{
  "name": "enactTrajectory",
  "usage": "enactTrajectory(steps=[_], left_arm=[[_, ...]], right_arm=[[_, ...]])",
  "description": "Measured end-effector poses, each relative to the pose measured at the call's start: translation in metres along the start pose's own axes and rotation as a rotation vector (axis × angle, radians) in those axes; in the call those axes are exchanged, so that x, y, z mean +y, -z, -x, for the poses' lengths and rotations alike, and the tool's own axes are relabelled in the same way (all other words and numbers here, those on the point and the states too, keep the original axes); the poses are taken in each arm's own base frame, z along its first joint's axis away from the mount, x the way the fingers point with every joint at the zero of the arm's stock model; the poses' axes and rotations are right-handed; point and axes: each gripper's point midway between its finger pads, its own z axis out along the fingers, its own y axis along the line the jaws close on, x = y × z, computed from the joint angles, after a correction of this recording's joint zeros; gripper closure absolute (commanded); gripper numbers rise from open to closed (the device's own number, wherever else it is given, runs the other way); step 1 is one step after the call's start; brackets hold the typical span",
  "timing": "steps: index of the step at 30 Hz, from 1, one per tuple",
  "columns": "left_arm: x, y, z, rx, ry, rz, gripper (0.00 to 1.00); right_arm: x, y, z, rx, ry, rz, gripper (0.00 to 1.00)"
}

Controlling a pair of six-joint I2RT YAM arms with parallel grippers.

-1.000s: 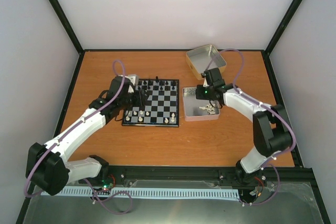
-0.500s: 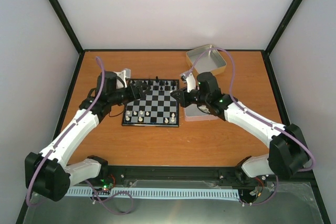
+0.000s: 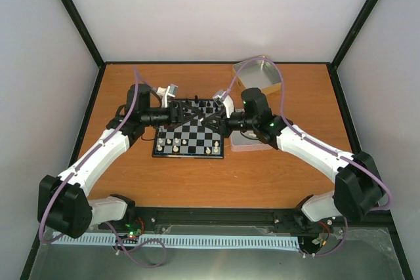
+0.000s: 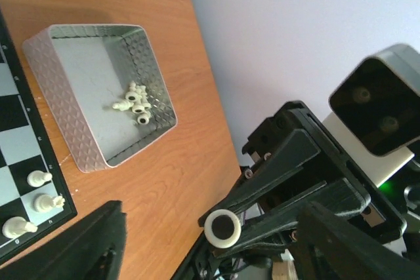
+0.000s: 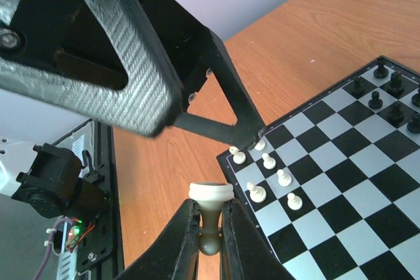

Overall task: Set up the chess pieces on the board
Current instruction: Place the chess piece on the chessboard.

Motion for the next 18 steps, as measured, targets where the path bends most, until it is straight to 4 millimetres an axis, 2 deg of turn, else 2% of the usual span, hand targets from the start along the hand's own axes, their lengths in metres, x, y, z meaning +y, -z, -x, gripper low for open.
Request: enactTrajectory(steps=[5, 7, 12, 18], left_arm=[[-0.009, -0.002, -0.006, 0.041, 0.02, -0.067, 0.58], [-0.008, -0.002, -0.009, 0.05, 0.032, -0.078, 0.62], [-0.004, -0.005, -0.015, 0.072, 0.061, -0.092, 0.57], [-0.001, -0.007, -0.017, 0.082, 0.077, -0.095, 0.59]], right_arm=[[0.002, -0.008, 0.001, 0.022, 0.022, 0.01, 0.9], [0.001, -0.009, 0.0, 0.031, 0.022, 0.01, 0.9], [0.0, -0.011, -0.004, 0.046, 0.024, 0.007, 0.9], [0.001, -0.015, -0.002, 0.05, 0.03, 0.011, 0.9]])
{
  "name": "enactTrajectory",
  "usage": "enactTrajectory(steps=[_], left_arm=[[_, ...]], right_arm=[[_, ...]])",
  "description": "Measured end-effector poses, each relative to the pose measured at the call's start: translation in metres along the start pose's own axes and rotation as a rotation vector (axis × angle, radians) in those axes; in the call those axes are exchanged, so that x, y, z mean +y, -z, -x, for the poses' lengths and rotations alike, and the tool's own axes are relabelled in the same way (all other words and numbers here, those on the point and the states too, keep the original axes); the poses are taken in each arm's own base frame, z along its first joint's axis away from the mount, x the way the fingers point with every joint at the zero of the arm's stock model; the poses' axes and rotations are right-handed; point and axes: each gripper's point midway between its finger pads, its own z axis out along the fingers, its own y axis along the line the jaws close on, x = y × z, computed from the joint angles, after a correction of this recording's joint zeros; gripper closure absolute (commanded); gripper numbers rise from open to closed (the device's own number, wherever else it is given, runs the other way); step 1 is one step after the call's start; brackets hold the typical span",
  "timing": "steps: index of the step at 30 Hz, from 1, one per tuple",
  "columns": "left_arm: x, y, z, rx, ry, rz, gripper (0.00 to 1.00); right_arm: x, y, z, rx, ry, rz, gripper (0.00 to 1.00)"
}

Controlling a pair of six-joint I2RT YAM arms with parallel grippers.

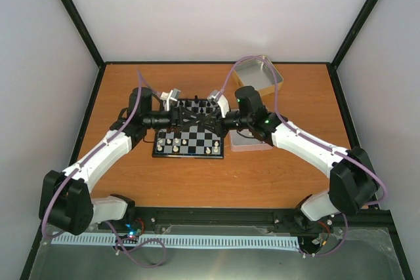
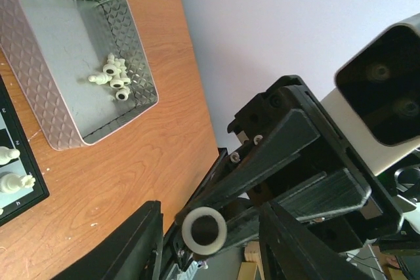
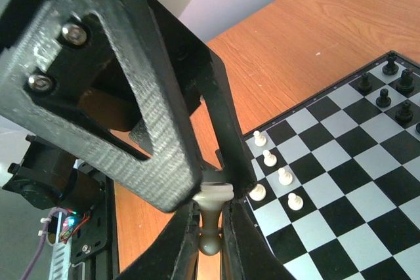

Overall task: Set up the chess pieces on the board
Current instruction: Place the chess piece on the chessboard.

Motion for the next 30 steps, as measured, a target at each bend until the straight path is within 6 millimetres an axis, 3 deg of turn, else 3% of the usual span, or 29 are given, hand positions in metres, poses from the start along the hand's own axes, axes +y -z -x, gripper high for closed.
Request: enactTrajectory(steps=[16, 22, 30], left_arm=[[0.01, -0.004, -0.001, 0.004, 0.049, 0.005, 0.9], [0.012, -0.004, -0.002, -0.003, 0.058, 0.008, 0.9], [0.006, -0.002, -0.001, -0.015, 0.08, -0.009, 0.9]], right_arm=[[0.0, -0.006, -0.004, 0.017, 0.012, -0.007, 0.88], [-0.001, -0.007, -0.003, 0.01, -0.002, -0.025, 0.76], [0.001, 0.0, -0.011, -0.073, -0.099, -0.03, 0.49]])
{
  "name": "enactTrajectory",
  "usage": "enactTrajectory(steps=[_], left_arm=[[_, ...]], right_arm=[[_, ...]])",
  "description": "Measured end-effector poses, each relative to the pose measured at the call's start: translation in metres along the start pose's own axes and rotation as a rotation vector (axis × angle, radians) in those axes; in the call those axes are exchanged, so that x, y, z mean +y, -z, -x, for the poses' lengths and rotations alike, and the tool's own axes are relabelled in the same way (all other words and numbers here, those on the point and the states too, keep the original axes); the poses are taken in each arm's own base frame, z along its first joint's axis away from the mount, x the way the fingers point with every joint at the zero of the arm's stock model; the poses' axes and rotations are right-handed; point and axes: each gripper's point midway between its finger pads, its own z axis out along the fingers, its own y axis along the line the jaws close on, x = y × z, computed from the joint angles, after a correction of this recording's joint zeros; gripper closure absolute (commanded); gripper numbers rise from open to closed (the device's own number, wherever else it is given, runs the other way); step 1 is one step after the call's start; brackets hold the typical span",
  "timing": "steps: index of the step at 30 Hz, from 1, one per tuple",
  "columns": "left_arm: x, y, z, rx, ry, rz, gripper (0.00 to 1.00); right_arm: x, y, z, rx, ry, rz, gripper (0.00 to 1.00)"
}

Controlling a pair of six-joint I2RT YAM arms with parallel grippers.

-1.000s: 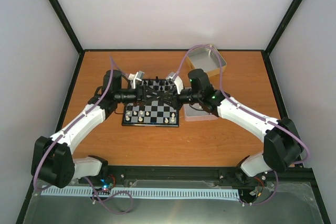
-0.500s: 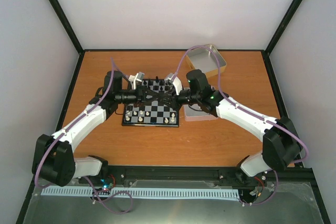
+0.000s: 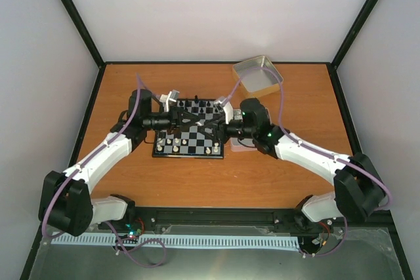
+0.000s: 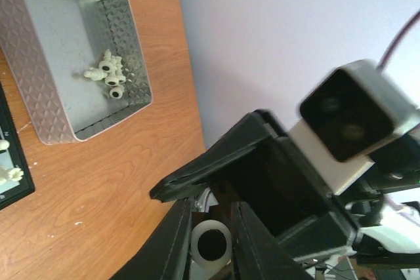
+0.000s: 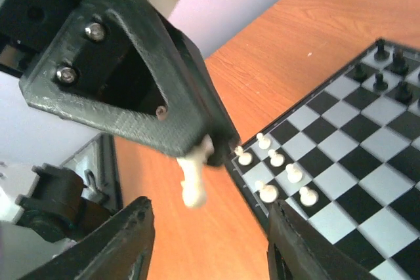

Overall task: Set up the chess pieces on the board
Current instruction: Place the chess piece on the chessboard.

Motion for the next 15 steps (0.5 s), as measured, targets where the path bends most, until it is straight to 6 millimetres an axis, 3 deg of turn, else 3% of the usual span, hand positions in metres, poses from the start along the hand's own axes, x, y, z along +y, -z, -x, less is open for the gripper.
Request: enactTrajectory(steps=[6, 11, 15], left_arm=[[-0.018, 0.005, 0.002, -0.018, 0.017, -0.043, 0.9], [-0.03, 0.007, 0.004, -0.026, 0.041, -0.08, 0.9], [-0.034, 0.008, 0.006, -0.028, 0.062, -0.096, 0.9]], right_arm=[[-0.001, 0.013, -0.008, -0.141, -0.181, 0.016, 0.43], [0.012, 0.023, 0.018, -0.306, -0.271, 0.112, 0.41], [0.025, 0.029, 0.035, -0.393, -0.296, 0.2, 0.46]])
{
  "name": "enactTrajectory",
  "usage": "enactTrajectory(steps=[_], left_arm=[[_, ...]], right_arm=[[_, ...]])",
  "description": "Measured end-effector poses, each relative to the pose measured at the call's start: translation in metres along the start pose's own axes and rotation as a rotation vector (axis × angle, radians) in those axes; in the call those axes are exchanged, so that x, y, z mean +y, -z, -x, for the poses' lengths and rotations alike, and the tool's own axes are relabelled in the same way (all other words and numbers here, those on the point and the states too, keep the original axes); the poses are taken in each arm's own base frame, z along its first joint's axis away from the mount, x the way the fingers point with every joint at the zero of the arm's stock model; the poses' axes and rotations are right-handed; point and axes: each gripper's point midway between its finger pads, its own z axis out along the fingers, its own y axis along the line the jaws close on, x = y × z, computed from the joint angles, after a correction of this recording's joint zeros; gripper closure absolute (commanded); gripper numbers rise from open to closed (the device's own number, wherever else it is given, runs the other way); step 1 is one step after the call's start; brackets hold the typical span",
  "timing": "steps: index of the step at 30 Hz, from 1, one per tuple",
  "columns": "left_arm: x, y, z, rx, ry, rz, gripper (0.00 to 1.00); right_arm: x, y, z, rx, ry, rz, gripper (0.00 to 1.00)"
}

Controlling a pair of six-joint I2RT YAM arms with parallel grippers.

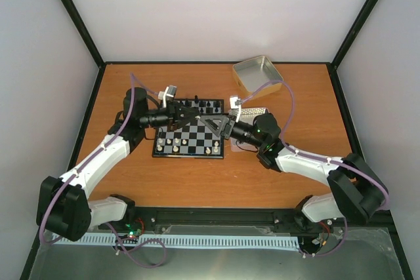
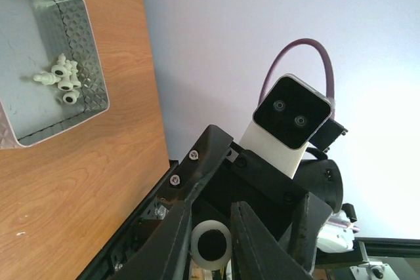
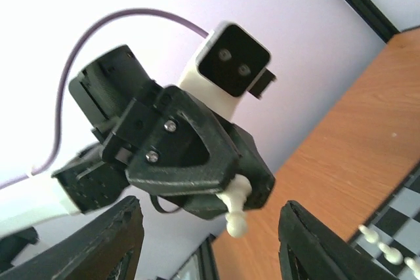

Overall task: Set up the chess pieces on the board
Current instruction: Place the chess piece on the chessboard.

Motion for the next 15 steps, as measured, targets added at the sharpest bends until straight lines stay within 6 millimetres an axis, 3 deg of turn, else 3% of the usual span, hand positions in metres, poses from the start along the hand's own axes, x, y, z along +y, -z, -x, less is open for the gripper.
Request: enactTrajectory(steps=[5, 15], left_arm=[[-0.0032, 0.0, 0.0002, -0.001, 0.019, -0.019, 0.9], [-0.0023, -0.0001, -0.0005, -0.001, 0.04, -0.027, 0.89]], right_arm=[[0.0076, -0.0033, 0.0086, -0.047, -0.041, 0.059, 0.52], [-0.0011, -0.0068, 0.0034, -0.028, -0.085, 0.034, 0.67]])
